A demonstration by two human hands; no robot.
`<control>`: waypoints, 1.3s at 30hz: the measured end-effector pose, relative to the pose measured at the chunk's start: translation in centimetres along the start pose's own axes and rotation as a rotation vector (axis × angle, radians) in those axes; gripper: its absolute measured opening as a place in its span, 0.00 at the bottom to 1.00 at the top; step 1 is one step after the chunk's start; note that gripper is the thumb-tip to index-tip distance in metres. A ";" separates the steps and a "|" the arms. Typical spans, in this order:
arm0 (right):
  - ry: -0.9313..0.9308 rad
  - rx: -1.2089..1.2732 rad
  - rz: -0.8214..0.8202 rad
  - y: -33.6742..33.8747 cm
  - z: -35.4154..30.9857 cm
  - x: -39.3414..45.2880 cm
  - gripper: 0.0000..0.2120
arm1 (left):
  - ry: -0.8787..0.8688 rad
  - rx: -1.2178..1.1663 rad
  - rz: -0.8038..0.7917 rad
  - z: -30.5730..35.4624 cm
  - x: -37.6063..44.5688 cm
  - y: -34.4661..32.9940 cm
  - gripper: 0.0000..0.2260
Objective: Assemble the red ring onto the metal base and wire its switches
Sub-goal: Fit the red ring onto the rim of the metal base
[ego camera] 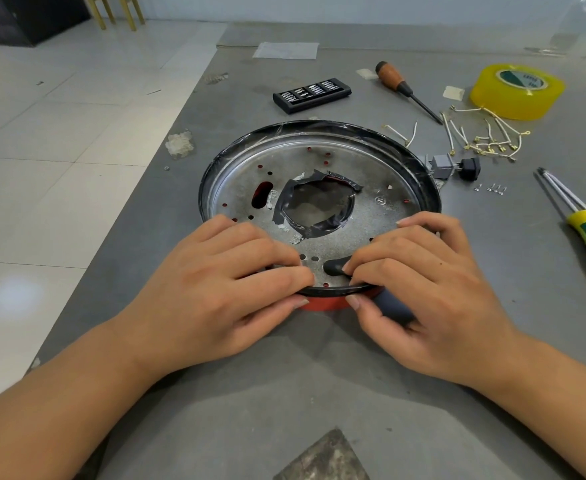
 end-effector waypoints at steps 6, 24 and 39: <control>0.003 -0.002 0.006 0.1 -0.1 0.1 0.04 | 0.005 -0.016 0.006 0.1 0.0 -0.1 0.08; 0.004 0.021 0.010 -0.1 0.2 -0.1 0.05 | 0.109 0.013 0.022 0.4 0.6 -0.1 0.08; 0.002 -0.036 0.034 0.0 -0.1 -0.2 0.05 | 0.193 0.138 0.159 0.8 0.5 -0.2 0.16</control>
Point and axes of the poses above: each hand's wrist, its own x-axis towards the middle knuckle, its own y-axis out of the back of the hand, z = x × y, the point moved 10 cm from there along x, towards the middle knuckle, and after that the axes turned 6 degrees about z, right-handed, at the moved point
